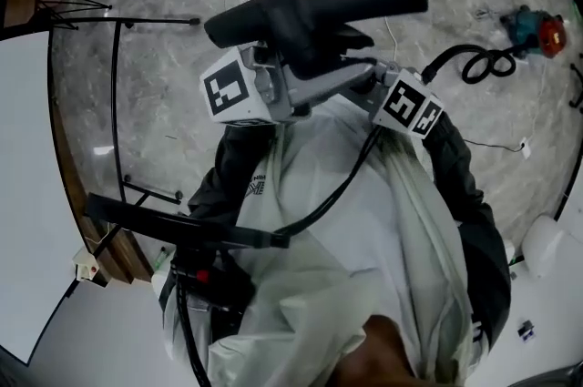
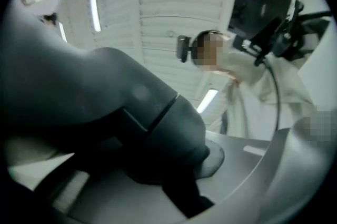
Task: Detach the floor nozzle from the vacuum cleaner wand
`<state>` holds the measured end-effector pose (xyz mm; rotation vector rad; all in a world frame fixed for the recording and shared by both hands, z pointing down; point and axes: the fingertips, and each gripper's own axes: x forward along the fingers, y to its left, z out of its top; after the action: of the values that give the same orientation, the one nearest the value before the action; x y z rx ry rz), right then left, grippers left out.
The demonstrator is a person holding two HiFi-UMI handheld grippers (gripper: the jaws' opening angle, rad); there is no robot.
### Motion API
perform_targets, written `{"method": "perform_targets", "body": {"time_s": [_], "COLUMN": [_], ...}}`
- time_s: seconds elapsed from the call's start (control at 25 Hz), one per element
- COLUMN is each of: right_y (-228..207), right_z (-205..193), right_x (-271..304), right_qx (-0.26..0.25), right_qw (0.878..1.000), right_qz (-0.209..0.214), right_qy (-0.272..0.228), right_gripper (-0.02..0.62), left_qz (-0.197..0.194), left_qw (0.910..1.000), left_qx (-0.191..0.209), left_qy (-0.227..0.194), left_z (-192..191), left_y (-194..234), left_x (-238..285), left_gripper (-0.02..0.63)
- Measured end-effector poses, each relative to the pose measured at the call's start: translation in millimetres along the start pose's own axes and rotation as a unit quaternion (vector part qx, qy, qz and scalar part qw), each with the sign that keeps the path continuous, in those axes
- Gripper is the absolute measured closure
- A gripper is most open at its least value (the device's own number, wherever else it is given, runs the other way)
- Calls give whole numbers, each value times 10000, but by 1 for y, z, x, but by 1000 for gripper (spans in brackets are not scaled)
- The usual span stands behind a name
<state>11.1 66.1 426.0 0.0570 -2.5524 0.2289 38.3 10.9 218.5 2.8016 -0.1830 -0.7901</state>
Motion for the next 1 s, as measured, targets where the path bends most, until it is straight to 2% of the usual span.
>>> {"method": "perform_targets", "body": {"time_s": [0.04, 0.08, 0.12, 0.16, 0.2, 0.28, 0.32, 0.4, 0.44, 0.48, 0.52, 0.6, 0.64, 0.72, 0.76, 0.8, 0.84, 0.88, 0.92, 1.0], "right_y": [13, 19, 19, 13, 4, -18, -32, -55, -62, -65, -66, -58, -49, -20, -3, 11, 19, 22, 19, 4], "right_z": [0, 0, 0, 0, 1, 0, -1, -5, -7, -9, -10, -8, -6, -1, 1, 2, 3, 3, 4, 5], "right_x": [-2, -4, -3, -1, 1, 6, 7, 5, 3, 2, 1, 2, 4, 6, 5, 2, 0, -2, -2, 2], "right_qx": [-44, -70, -64, -19, 49, 177, 212, 218, 209, 190, 155, 70, 42, 7, -19, -53, -81, -79, -35, 126], "right_qw": [9988, 9970, 9966, 9978, 9994, 9973, 9906, 9687, 9596, 9543, 9531, 9628, 9726, 9937, 9991, 9998, 9983, 9971, 9974, 9996], "right_qz": [494, 771, 818, 660, 335, -699, -1349, -2469, -2792, -2960, -2992, -2674, -2305, -1120, -433, 160, 568, 745, 690, 53], "right_qy": [5, 10, -5, -40, -83, -101, -38, 161, 268, 369, 428, 387, 302, 71, -26, -85, -118, -148, -182, -239], "right_gripper": [555, 555, 555, 555, 555, 555, 555, 555, 555, 555, 555, 555, 555, 555, 555, 555, 555, 555, 555, 555], "left_qz": [-564, -895, -963, -819, -545, 192, 652, 1629, 1994, 2188, 2199, 1800, 1444, 478, -67, -546, -865, -975, -900, -489], "left_qw": [9984, 9960, 9953, 9966, 9985, 9997, 9977, 9866, 9798, 9756, 9753, 9835, 9894, 9988, 10000, 9985, 9962, 9951, 9958, 9988], "left_qx": [44, 78, 69, 22, -30, -66, -56, -62, -94, -127, -134, -69, -34, -28, -21, 25, 82, 99, 56, -79], "left_qy": [15, 26, 23, -8, -69, -165, -152, -109, -117, -136, -152, -144, -124, -65, -16, 48, 111, 154, 160, 48], "left_z": [-1, -2, -3, -2, -1, 2, 3, 1, 1, 1, 1, 3, 4, 3, 2, 1, 0, -1, -2, 0], "left_y": [-16, -25, -25, -19, -9, 14, 26, 49, 57, 62, 62, 51, 41, 13, -3, -17, -27, -30, -26, -11], "left_x": [0, 0, 0, 0, 1, 0, -2, -11, -16, -19, -20, -16, -12, -6, -3, -1, 1, 2, 4, 4], "left_gripper": [529, 529, 529, 529, 529, 531, 531, 531, 531, 531, 531, 532, 532, 532, 532, 531, 529, 528, 529, 532]}}
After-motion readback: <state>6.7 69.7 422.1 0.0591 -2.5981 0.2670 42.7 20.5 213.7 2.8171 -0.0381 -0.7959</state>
